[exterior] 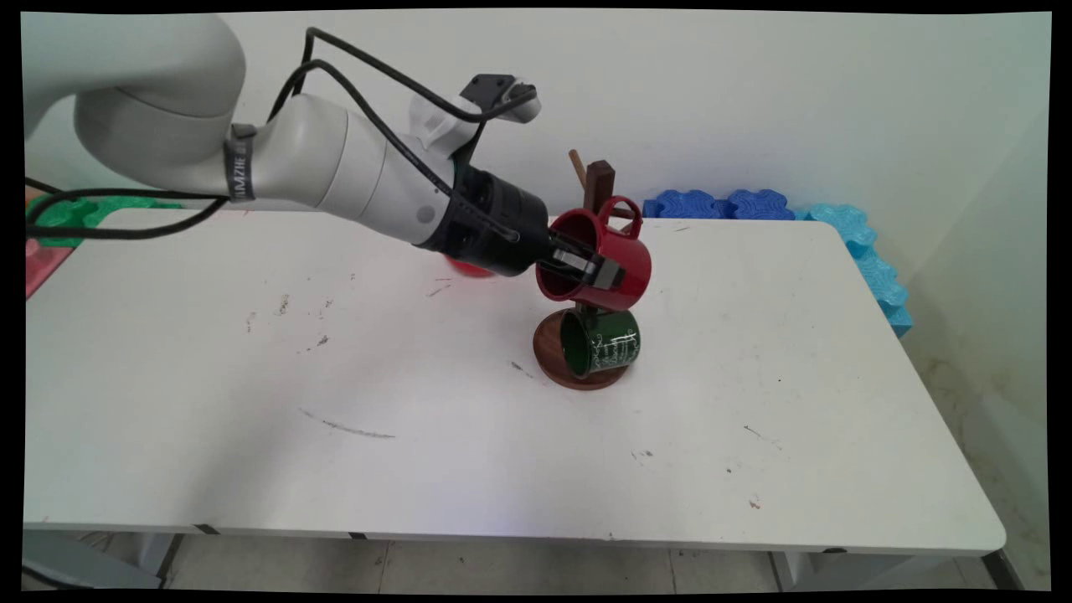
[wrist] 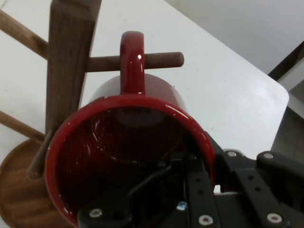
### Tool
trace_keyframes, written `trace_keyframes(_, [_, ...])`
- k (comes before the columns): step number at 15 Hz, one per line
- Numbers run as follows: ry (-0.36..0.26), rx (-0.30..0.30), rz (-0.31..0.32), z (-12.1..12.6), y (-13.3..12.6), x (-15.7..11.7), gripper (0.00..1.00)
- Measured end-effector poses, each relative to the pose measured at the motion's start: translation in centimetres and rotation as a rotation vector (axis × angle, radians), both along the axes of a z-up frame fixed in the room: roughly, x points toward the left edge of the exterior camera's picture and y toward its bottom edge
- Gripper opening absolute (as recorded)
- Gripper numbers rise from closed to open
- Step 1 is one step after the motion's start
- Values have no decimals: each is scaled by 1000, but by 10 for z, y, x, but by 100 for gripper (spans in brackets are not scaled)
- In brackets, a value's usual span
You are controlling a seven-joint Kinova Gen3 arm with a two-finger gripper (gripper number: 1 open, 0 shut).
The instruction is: Place the picked object on the table
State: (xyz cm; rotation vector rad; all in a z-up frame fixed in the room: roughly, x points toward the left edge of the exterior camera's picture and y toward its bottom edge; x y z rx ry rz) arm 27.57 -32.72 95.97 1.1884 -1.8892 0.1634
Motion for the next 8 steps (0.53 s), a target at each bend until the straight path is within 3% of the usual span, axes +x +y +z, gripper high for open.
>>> trace_keyframes(8, [3, 2, -14, 4, 3, -4, 0])
